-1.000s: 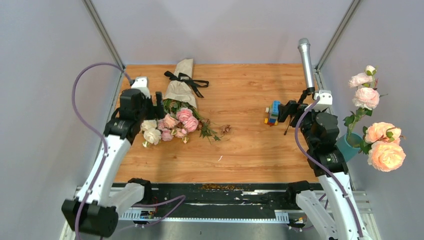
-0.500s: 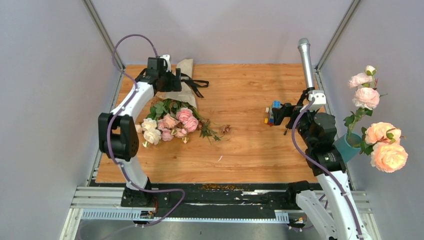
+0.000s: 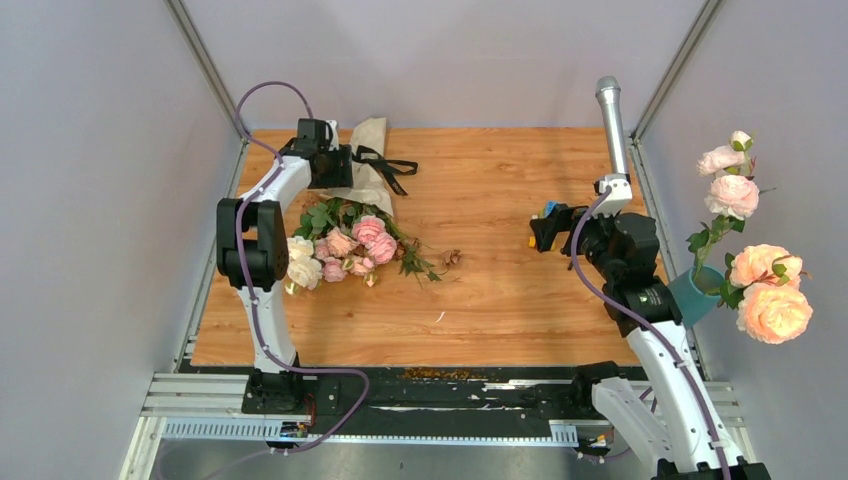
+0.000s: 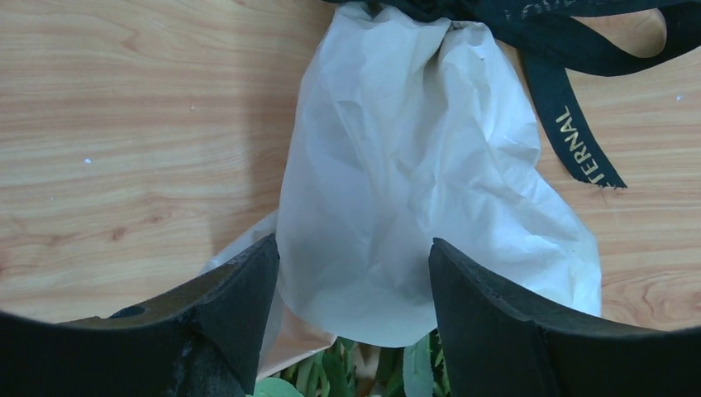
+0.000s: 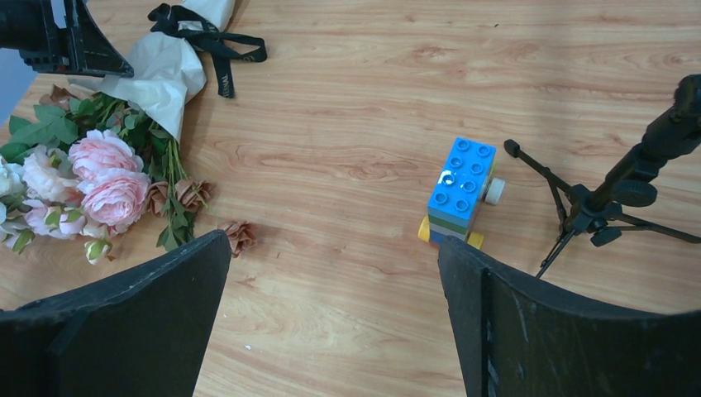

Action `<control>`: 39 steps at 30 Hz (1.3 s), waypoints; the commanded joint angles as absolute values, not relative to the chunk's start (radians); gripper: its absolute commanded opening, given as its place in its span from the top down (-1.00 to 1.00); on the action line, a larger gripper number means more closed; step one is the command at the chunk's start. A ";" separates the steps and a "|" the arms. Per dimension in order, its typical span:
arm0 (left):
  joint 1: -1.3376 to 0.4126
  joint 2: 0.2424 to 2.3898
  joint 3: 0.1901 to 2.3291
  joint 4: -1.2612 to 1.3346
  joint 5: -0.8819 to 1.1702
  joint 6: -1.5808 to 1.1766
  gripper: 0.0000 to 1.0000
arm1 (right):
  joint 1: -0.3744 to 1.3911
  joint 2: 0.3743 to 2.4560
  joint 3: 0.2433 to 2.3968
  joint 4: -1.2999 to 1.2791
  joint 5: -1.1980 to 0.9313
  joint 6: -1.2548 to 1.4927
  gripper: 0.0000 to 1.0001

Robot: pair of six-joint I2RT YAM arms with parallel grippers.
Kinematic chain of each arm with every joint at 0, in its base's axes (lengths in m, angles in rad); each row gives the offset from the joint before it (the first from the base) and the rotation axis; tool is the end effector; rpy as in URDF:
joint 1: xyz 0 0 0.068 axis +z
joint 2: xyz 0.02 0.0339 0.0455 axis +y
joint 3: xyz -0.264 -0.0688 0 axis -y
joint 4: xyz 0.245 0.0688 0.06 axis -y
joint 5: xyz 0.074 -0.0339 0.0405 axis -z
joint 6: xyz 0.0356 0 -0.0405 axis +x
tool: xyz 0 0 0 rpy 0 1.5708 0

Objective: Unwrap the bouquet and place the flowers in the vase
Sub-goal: Untie the ribbon from the wrapping paper.

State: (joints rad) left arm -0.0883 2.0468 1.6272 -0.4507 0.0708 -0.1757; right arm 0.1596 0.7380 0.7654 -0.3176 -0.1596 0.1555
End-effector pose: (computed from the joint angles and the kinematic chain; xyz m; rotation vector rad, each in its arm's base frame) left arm 0.4577 -0.0431 0.2194 -0.0753 2.4476 -0.2037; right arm 0.1694 0.0330 0.3266 -0.1152 1.8697 0.3663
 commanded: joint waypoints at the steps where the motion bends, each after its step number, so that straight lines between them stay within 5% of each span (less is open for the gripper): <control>1: -0.075 2.054 1.672 -0.444 0.095 -0.175 -0.45 | 0.160 0.754 0.773 -0.263 -0.213 0.154 -0.96; 8: -0.060 2.080 1.662 -0.429 0.160 -0.192 -0.11 | 0.158 0.760 0.771 -0.263 -0.222 0.152 -0.95; 16: -0.058 2.068 1.593 -0.379 0.198 -0.223 0.01 | 0.159 0.771 0.772 -0.262 -0.235 0.152 -0.96; 27: -0.058 2.044 1.523 -0.347 0.243 -0.283 0.97 | 0.159 0.772 0.769 -0.261 -0.240 0.153 -0.96; 39: -0.086 1.839 1.234 -0.195 0.104 -0.491 1.00 | 0.159 0.751 0.767 -0.273 -0.216 0.156 -0.99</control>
